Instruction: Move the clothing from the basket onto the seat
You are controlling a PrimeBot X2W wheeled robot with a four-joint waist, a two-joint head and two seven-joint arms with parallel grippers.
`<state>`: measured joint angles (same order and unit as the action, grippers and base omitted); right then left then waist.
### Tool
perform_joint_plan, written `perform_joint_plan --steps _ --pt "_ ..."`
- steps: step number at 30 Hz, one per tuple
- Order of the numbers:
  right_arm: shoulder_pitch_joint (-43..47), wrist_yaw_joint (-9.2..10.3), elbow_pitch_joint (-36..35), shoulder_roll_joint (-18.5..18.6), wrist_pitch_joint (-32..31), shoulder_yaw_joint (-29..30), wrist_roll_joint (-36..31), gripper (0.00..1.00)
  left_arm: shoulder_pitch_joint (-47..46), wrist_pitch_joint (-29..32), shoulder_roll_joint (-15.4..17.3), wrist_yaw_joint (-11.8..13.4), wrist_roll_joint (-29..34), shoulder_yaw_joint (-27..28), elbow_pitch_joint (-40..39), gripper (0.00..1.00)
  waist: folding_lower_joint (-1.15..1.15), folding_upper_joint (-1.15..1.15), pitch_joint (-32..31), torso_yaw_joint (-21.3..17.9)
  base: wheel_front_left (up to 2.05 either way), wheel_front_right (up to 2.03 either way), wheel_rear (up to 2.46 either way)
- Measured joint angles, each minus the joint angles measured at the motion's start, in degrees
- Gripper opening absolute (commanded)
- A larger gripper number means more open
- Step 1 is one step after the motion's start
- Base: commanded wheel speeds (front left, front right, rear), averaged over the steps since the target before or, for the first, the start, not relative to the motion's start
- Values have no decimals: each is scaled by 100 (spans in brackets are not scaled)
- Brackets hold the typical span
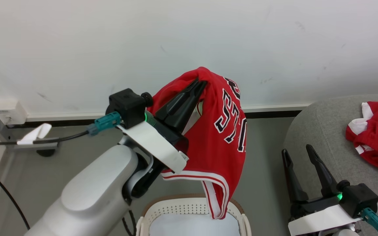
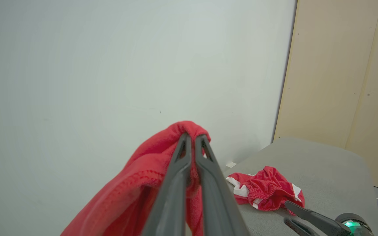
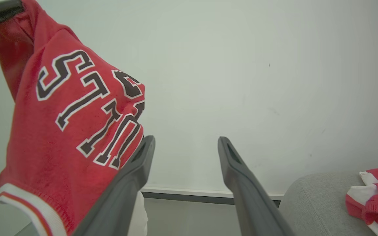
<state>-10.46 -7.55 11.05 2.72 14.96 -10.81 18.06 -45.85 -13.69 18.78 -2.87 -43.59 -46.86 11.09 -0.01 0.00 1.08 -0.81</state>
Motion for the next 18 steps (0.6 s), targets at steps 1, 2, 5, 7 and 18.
perform_joint_plan --steps 1,2,5,7,18 --pt "-2 -1 10 -1 0 -34 0 100 7 0 -1 25 -8 -2 -23 0 0 0 1 -5 0 0 0" --pt "-7 0 21 0 0 -57 0 100 18 0 -1 38 -11 -4 -30 0 0 0 1 -9 0 0 0" --pt "-37 -1 40 0 0 -132 0 100 43 0 3 49 -15 -7 -46 0 0 0 10 -19 0 0 0" --pt "-86 0 55 0 0 -172 -5 100 43 0 4 66 -22 -7 -48 0 0 0 19 -25 0 0 0" --pt "-296 0 133 8 0 -894 65 100 197 -12 -10 47 -33 -84 -49 0 0 0 94 -15 0 0 0"
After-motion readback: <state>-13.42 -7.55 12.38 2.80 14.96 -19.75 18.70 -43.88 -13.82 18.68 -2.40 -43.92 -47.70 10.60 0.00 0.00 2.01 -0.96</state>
